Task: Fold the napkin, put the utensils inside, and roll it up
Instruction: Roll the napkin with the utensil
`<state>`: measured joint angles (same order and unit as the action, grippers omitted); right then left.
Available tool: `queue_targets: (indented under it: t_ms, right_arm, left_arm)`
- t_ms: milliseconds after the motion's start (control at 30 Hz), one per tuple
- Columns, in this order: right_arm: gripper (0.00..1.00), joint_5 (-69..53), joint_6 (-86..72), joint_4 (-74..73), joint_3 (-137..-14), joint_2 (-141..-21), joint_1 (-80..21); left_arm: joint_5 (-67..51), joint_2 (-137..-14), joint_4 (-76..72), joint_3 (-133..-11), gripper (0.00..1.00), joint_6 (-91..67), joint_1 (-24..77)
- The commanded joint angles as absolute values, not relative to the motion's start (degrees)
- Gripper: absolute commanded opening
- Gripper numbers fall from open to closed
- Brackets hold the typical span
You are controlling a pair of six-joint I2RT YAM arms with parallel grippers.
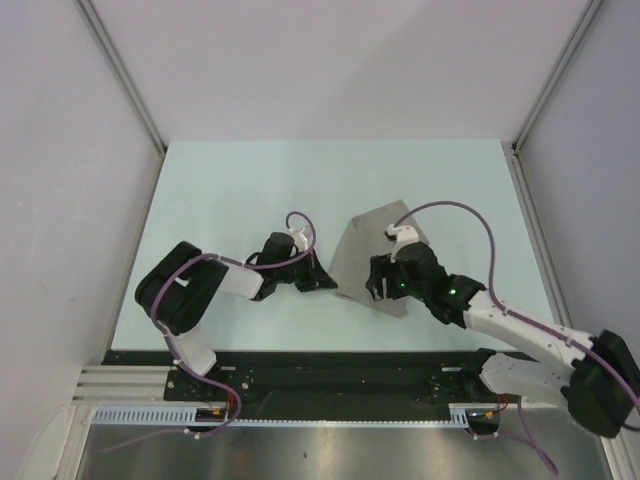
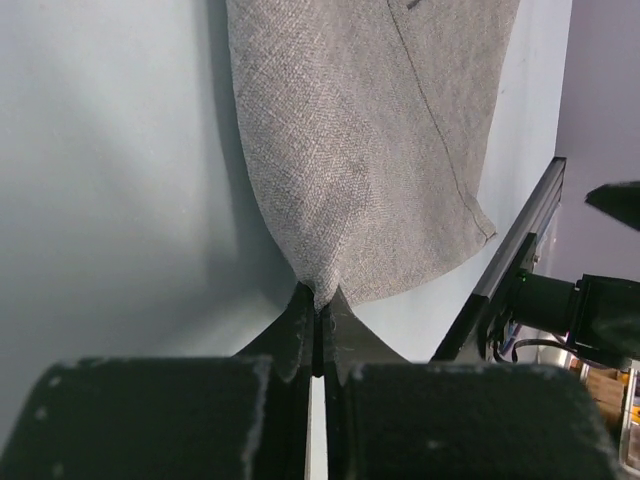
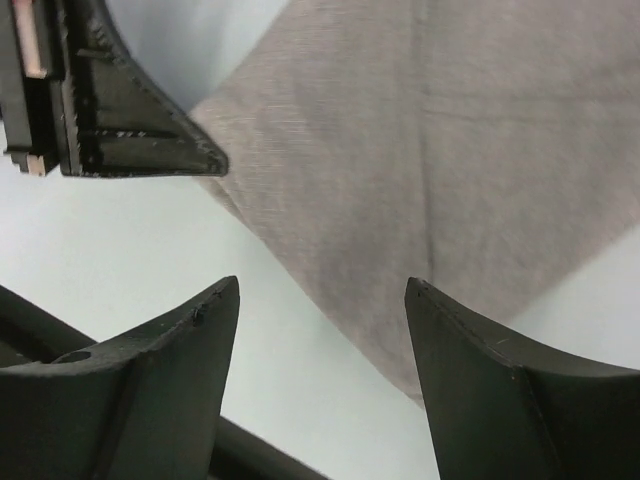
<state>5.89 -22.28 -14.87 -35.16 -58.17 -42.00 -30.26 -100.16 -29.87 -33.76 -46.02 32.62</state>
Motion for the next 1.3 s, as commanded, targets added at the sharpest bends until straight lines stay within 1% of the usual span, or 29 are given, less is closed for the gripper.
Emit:
queue_targets:
  t_ms: [0, 33, 133, 200, 367, 533, 767, 933, 1100, 1267]
  right_arm:
    - [0.73, 18.25, -15.04, -4.5, -40.25, -67.74, -51.56]
    - [0.73, 19.5, -14.33, -3.61, -41.21, -71.77, -52.9]
    - [0.73, 25.47, -10.91, -0.62, -44.03, -78.45, -59.05]
    - [0.73, 29.24, -8.62, 4.28, -45.26, -81.37, -62.29]
    - [0.73, 33.39, -5.63, 8.96, -46.93, -88.75, -67.14]
    - [0.73, 41.3, -3.43, 10.02, -48.95, -94.91, -70.75]
    - [0.73, 49.99, -4.39, 8.97, -50.19, -100.98, -71.37]
    - [0.73, 52.64, -5.8, 7.3, -50.8, -103.88, -71.02]
    - [0.73, 55.37, -9.05, 2.29, -51.77, -106.17, -69.88]
    - [0.72, 57.56, -12.56, -3.59, -51.5, -105.21, -69.34]
  left_arm:
    - [-30.76, -97.39, -23.47, -36.21, 0.0, -46.85, 31.91]
    - [-30.76, -97.3, -23.21, -36.21, 0.0, -46.93, 31.82]
    - [-31.9, -97.64, -23.2, -35.86, 0.0, -47.46, 30.85]
    - [-32.69, -97.91, -23.73, -35.6, 0.0, -48.25, 29.97]
    - [-34.28, -98.44, -23.03, -36.21, 0.0, -48.16, 29.62]
    - [-35.33, -98.7, -22.85, -36.65, 0.0, -48.43, 29.35]
    - [-36.56, -98.35, -22.59, -36.74, 0.0, -48.69, 28.92]
    - [-37.61, -98.17, -22.06, -36.65, 0.0, -48.6, 28.57]
    - [-37.88, -97.3, -20.83, -36.65, 0.0, -47.46, 27.78]
    - [-38.06, -97.12, -19.43, -36.83, 0.0, -46.14, 26.9]
